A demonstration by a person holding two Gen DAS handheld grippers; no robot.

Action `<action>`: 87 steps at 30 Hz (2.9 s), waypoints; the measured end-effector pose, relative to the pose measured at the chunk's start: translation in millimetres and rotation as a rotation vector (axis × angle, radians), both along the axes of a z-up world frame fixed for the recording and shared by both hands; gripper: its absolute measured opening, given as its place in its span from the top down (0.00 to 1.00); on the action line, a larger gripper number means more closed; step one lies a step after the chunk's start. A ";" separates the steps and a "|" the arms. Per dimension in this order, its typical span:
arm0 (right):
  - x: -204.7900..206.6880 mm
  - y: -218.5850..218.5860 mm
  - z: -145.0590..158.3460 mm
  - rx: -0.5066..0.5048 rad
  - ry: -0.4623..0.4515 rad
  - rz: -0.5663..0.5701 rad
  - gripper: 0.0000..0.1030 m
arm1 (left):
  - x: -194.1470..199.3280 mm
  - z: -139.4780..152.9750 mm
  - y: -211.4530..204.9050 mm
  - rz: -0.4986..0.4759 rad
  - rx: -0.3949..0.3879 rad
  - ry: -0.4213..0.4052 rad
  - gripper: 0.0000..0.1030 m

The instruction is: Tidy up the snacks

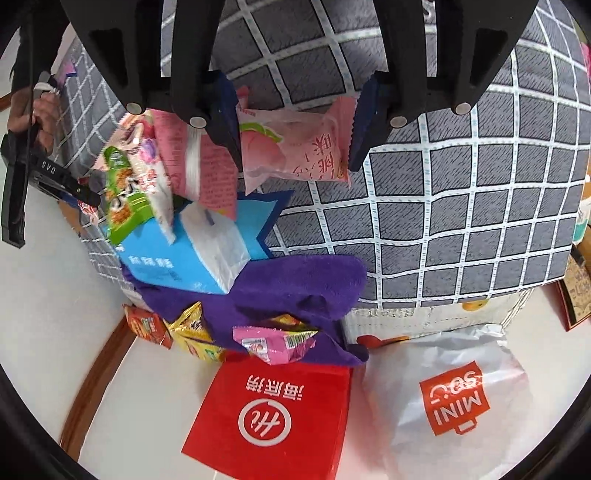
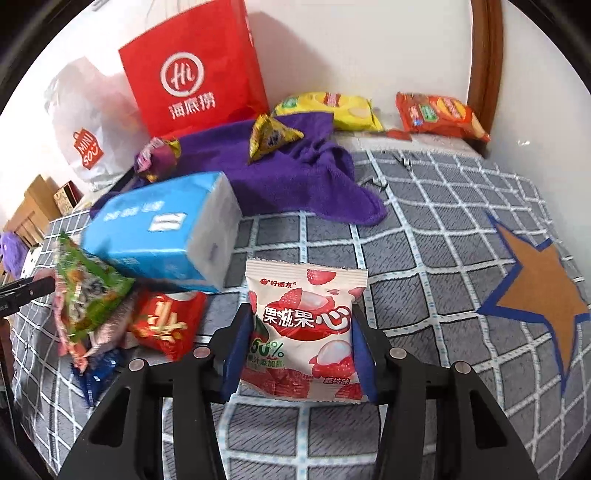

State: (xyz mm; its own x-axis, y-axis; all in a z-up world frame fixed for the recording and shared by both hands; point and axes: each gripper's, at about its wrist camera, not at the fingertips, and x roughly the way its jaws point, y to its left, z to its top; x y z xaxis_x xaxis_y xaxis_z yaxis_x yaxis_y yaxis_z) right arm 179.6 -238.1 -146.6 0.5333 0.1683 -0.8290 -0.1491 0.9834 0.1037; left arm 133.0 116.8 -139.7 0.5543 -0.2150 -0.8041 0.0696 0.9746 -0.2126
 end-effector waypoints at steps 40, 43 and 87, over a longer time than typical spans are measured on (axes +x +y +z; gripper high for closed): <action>-41.7 37.2 108.1 0.031 -0.176 0.020 0.51 | -14.4 81.9 -78.9 -0.122 -0.116 -0.097 0.52; -37.1 39.2 105.1 0.041 -0.157 0.023 0.51 | -15.7 82.1 -76.9 -0.131 -0.135 -0.106 0.52; 57.6 58.5 105.5 0.024 -0.178 0.076 0.51 | 70.6 116.2 -50.0 -0.085 -0.102 -0.158 0.52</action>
